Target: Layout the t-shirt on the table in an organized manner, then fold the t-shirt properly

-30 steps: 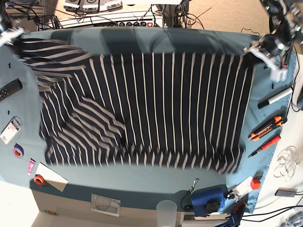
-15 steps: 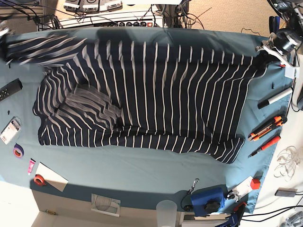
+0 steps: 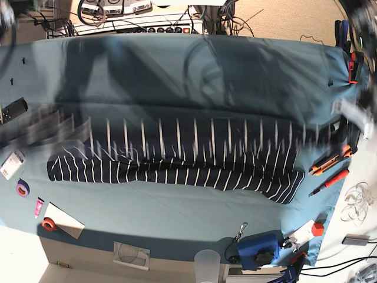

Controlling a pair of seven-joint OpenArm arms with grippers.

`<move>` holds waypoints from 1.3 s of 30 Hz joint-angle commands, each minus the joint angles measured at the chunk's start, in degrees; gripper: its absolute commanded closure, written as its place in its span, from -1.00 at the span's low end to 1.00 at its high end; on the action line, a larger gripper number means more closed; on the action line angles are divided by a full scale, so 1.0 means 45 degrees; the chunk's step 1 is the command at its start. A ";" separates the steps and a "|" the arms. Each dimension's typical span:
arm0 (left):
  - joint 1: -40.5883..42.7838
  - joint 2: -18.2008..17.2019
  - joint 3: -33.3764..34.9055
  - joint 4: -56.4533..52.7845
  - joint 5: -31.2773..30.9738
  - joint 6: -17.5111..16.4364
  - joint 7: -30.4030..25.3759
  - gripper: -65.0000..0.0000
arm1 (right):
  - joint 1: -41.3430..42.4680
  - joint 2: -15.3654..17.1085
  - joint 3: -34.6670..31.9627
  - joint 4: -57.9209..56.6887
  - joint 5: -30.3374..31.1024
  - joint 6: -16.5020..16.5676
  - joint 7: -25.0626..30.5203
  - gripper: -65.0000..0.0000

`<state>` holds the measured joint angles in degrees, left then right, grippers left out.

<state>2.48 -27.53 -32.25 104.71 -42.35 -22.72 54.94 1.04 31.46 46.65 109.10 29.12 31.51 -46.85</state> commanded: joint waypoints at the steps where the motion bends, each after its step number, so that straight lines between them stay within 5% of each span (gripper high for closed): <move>1: -0.0724 -0.0568 0.0238 -0.0165 0.1112 0.0510 -0.0335 1.00 | 0.0767 0.0534 -0.0505 -0.0068 -0.1127 -0.0840 0.0529 1.00; 6: -0.4401 -0.1059 0.2152 -0.2720 0.2370 0.0840 -0.1180 1.00 | 0.4619 0.0597 -0.3929 -0.3186 -0.3968 -0.1719 0.1953 1.00; 12: -0.9845 -0.1141 0.3424 -0.7096 0.2370 0.0806 -0.1316 1.00 | 1.0875 0.0597 -0.6373 -1.0389 -0.4692 -0.2215 0.4007 1.00; 15: -1.2279 -0.1365 0.3925 -0.8587 0.2370 0.0801 -0.1185 1.00 | 1.3911 0.0636 -0.7125 -1.2818 -0.4673 -0.2161 0.3575 1.00; 19: -1.4761 -0.1919 0.4177 -0.9054 0.2356 0.0801 0.0087 1.00 | 1.6077 0.0651 -0.7402 -1.2832 -0.4245 -0.1841 0.1729 1.00; 23: -1.5756 -0.3045 0.4245 -0.9054 0.0767 0.0651 0.1375 1.00 | 1.6392 0.1137 -0.7276 -1.1162 -0.1326 -0.1627 -0.1569 1.00; 27: -1.5232 -0.3891 0.4643 -0.9131 -0.0884 -0.0185 0.2817 1.00 | 1.6320 0.1787 -0.7004 -0.9316 -0.0874 -0.1627 -0.4240 1.00; 33: -1.2420 -0.4469 0.4867 -0.9131 -0.2550 -0.0180 0.3390 1.00 | 1.4241 0.3764 -0.7009 -0.8655 -0.0627 -0.1627 -0.5294 1.00; 39: -1.0001 -0.4687 0.3468 -0.9092 -0.4318 -0.0782 0.4308 1.00 | 1.0763 0.5066 -0.6062 -0.8660 0.1307 -0.1292 -0.6392 1.00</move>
<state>-40.82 -47.75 -16.47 63.02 -60.12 -26.04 75.02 47.72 52.40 18.96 69.38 34.79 25.61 -77.08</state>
